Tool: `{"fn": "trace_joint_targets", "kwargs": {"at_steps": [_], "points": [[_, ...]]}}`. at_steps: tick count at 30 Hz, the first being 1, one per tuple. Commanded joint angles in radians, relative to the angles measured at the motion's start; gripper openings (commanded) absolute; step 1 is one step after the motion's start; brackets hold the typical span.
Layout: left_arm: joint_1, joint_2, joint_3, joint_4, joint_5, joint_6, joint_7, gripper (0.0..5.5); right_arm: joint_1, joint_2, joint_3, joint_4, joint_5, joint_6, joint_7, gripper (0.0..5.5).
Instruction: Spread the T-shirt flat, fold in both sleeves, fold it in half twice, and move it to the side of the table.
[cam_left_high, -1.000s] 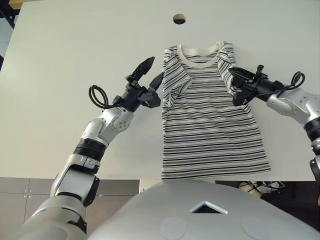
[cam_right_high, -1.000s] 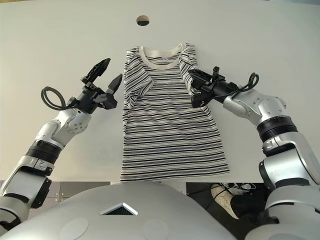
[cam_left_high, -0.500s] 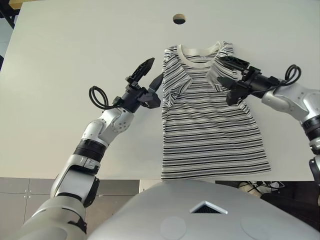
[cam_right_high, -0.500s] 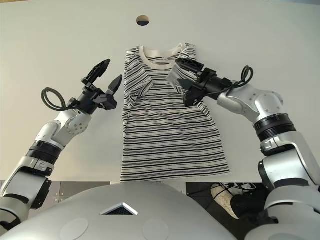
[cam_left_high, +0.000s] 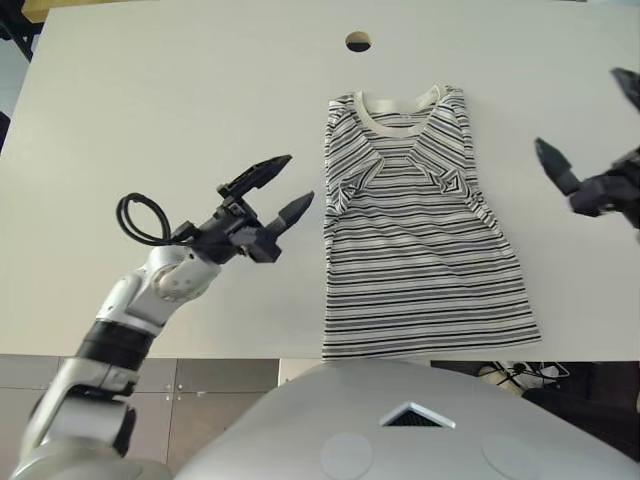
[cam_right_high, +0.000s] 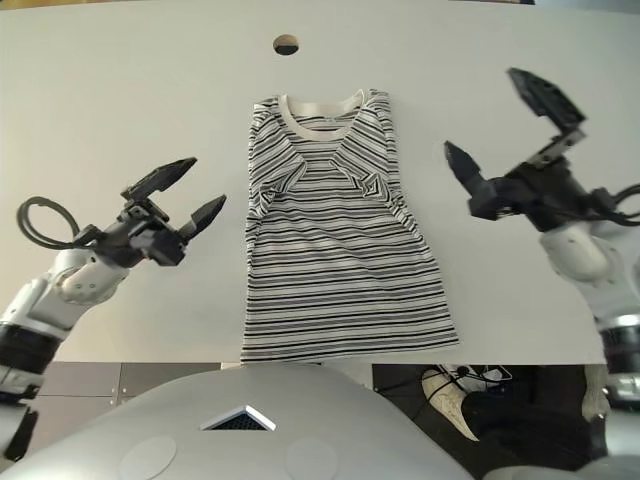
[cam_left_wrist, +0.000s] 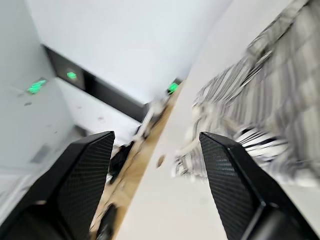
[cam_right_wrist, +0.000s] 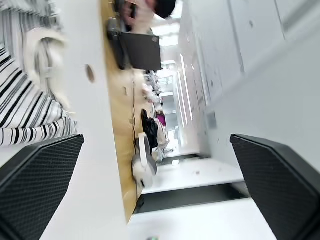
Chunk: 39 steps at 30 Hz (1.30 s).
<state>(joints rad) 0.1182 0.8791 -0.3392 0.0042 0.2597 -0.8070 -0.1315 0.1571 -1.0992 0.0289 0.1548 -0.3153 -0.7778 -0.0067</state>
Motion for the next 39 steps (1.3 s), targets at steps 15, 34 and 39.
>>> {"fn": "trace_joint_targets", "kwargs": {"at_steps": [15,34,39], "points": [[0.264,0.094,-0.184,-0.307,0.115,0.201,-0.525,3.18,0.565,-0.258,-0.099,-0.293,-0.103,0.049,0.555,5.48],[0.180,0.013,-0.221,-0.188,0.113,0.122,-0.563,2.54,0.368,-0.168,0.099,-0.328,-0.050,0.017,0.711,4.38],[0.185,0.032,-0.196,-0.199,0.081,0.111,-0.566,1.78,0.387,-0.197,0.109,-0.353,0.031,-0.012,0.752,3.50]]}}
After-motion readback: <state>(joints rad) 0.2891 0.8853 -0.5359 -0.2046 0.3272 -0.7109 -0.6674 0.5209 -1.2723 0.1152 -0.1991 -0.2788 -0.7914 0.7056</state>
